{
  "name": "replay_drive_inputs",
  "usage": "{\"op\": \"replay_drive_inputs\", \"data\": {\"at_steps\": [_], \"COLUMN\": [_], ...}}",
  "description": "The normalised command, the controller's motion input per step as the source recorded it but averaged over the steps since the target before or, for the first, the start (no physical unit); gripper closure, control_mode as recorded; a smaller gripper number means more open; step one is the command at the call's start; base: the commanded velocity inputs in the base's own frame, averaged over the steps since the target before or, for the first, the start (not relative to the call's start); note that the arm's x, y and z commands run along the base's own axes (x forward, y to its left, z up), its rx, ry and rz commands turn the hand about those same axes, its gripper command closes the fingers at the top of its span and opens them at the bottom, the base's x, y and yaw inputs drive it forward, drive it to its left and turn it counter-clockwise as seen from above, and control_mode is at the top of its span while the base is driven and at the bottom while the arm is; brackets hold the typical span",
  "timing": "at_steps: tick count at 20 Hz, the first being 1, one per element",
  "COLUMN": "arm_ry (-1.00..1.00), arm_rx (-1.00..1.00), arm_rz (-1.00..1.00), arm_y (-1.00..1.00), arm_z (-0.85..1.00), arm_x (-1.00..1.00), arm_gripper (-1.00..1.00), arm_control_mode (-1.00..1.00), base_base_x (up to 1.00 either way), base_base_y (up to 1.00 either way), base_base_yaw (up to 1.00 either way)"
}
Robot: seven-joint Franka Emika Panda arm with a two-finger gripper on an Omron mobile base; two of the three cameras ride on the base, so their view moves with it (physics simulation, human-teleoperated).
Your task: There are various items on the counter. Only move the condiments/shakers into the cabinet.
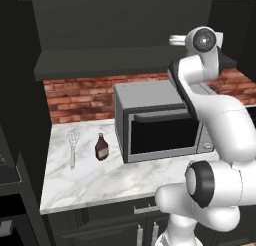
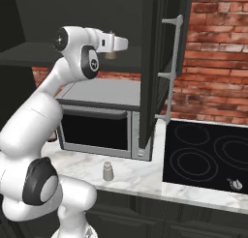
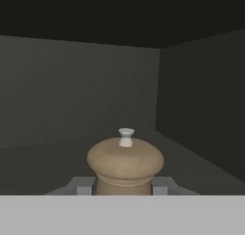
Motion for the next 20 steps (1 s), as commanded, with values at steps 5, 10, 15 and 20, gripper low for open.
{"op": "replay_drive_inputs", "data": {"at_steps": [5, 10, 15, 20], "arm_ry": [0.04, 0.00, 0.00, 0.00], "arm_rx": [0.03, 0.01, 0.00, 0.00], "arm_rz": [0.03, 0.04, 0.05, 0.05], "arm_y": [-0.15, -0.06, -0.06, -0.05], "arm_z": [-0.16, -0.16, -0.12, -0.11], "arm_x": [0.41, 0.39, 0.40, 0.32], "arm_gripper": [1.00, 1.00, 1.00, 1.00], "arm_control_mode": [-1.00, -1.00, -1.00, -1.00], "base_base_x": [0.00, 0.00, 0.00, 0.00], "base_base_y": [0.00, 0.00, 0.00, 0.00], "base_base_yaw": [0.00, 0.00, 0.00, 0.00]}}
